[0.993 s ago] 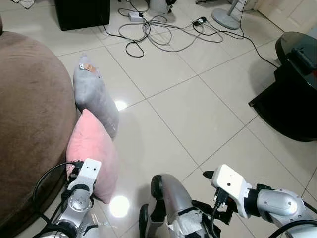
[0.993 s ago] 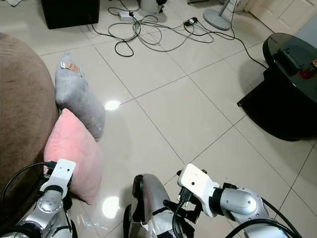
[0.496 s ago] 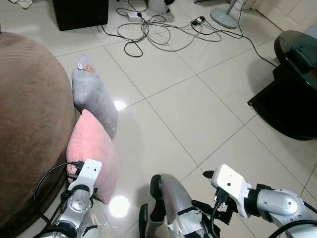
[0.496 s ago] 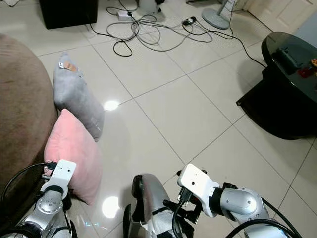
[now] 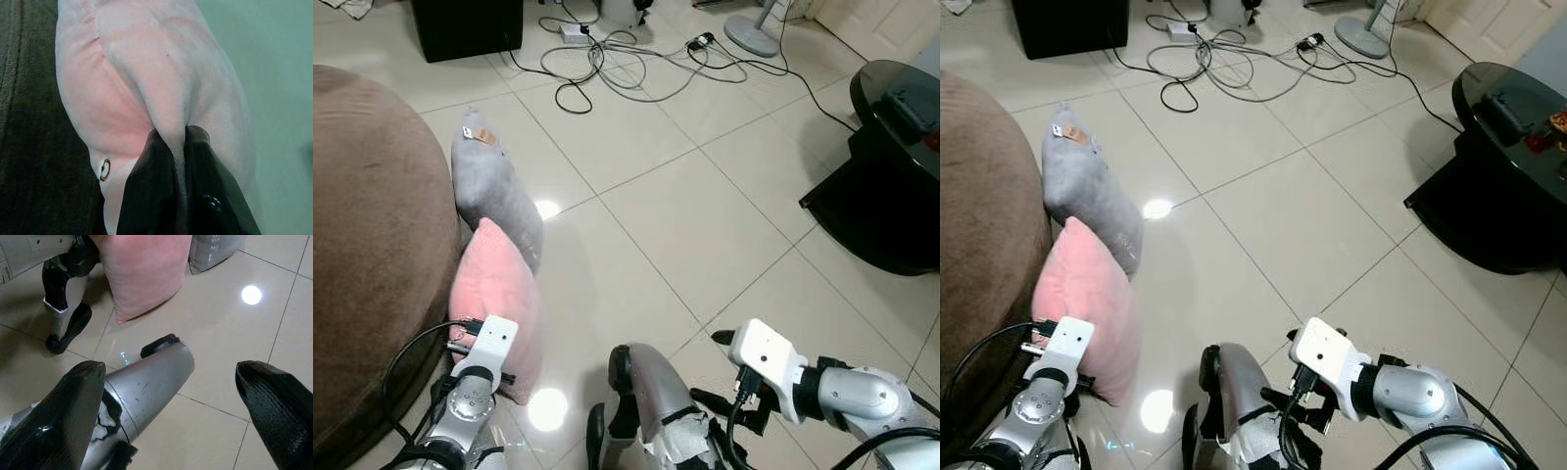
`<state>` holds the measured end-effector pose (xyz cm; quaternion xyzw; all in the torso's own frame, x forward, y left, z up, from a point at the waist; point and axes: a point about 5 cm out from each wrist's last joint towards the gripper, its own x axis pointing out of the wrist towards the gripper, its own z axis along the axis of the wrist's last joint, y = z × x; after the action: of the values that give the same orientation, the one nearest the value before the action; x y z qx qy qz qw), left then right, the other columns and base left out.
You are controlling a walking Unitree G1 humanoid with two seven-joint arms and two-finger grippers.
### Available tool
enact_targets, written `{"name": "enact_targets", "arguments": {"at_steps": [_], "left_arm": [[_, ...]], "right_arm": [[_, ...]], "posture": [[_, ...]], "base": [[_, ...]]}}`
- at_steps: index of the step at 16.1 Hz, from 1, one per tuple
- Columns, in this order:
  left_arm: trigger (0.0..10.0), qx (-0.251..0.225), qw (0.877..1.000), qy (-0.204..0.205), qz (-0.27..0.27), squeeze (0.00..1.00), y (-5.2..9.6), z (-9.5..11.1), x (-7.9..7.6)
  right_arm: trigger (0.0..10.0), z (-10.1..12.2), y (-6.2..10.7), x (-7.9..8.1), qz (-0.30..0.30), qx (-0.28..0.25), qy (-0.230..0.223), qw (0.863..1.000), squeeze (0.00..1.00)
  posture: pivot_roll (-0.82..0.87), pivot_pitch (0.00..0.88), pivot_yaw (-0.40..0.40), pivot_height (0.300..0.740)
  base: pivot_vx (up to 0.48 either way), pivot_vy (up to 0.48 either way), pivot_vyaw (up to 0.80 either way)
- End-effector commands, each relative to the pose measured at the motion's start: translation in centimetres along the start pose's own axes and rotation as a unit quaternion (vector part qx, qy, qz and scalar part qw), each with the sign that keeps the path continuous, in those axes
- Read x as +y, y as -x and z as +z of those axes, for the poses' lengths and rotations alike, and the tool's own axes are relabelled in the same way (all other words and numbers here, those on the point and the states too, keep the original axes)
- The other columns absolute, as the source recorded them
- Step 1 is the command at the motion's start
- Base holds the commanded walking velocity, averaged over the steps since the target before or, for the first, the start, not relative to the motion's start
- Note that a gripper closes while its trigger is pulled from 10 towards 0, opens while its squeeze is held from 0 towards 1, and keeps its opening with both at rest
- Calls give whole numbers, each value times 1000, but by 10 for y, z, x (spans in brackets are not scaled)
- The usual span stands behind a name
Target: Move the pillow to the sofa from floor
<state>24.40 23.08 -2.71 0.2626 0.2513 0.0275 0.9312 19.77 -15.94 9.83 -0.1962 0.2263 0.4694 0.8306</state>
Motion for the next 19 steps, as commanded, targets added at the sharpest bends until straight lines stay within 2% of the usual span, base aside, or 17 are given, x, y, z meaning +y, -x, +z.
{"name": "enact_targets", "arguments": {"at_steps": [1, 2, 5, 7, 9, 10, 11, 12, 13, 15, 16, 17, 18, 19], "left_arm": [[0, 32, 999, 2, -44, 0, 11, -18, -21], [0, 28, 999, 5, -46, 0, 10, -15, -22], [0, -50, 994, 28, -92, 0, 5, 20, -45], [0, -90, 989, 48, -109, 0, 6, 36, -55], [0, -161, 976, 91, -113, 0, 5, 68, -59], [0, -221, 963, 97, -116, 0, 5, 95, -54], [0, -242, 958, 98, -117, 0, 6, 104, -51], [0, -310, 937, 108, -116, 0, 14, 137, -33], [0, -342, 926, 116, -108, 0, 23, 153, -19], [0, -365, 917, 132, -95, 0, 33, 169, 0], [0, -375, 911, 153, -76, 0, 43, 182, 15], [0, -380, 908, 165, -62, 0, 48, 187, 23], [8588, -380, 907, 174, -48, 0, 53, 191, 31], [10000, -373, 909, 184, -31, 0, 59, 197, 42]], "right_arm": [[10000, -6, -1, 0, 3, 9, -7, 1000, 0], [10000, -7, -3, -1, 2, 9, -8, 1000, 0], [10000, -13, -22, -18, -22, -2, -12, 1000, 0], [10000, -9, -27, -28, -48, -21, -21, 998, 0], [10000, -4, -31, -47, -103, -63, -64, 991, 0], [10000, 2, -33, -60, -149, -90, -100, 980, 0], [10000, 4, -33, -64, -163, -99, -114, 975, 0], [10000, 18, -39, -72, -193, -140, -147, 960, 0], [10000, 27, -42, -75, -208, -166, -158, 951, 0], [10000, 41, -46, -80, -229, -196, -166, 939, 0], [10000, 56, -48, -84, -245, -227, -165, 928, 0], [10000, 63, -49, -86, -253, -237, -160, 924, 0], [10000, 71, -49, -87, -259, -248, -158, 920, 0], [10000, 81, -51, -90, -268, -262, -160, 913, 0]], "posture": [[-129, 175, -293, 584], [-116, 165, -286, 584], [-14, 82, -223, 584], [19, 31, -190, 584], [66, 0, -138, 584], [113, 0, -120, 584], [113, 0, -120, 584], [160, 0, -103, 584], [184, 0, -96, 584], [200, 0, -81, 584], [200, 0, -70, 584], [197, 0, -63, 589], [198, 0, -64, 594], [209, 0, -71, 604]], "base": [[0, 0, 0], [0, 0, 0], [0, 0, 0], [0, 0, 0], [0, 0, 0], [0, 0, 0], [0, 0, 0], [0, 0, 0], [0, 0, 0], [0, 0, 0], [0, 0, 0], [0, 0, 0], [0, 0, 0], [0, 0, 0]]}}
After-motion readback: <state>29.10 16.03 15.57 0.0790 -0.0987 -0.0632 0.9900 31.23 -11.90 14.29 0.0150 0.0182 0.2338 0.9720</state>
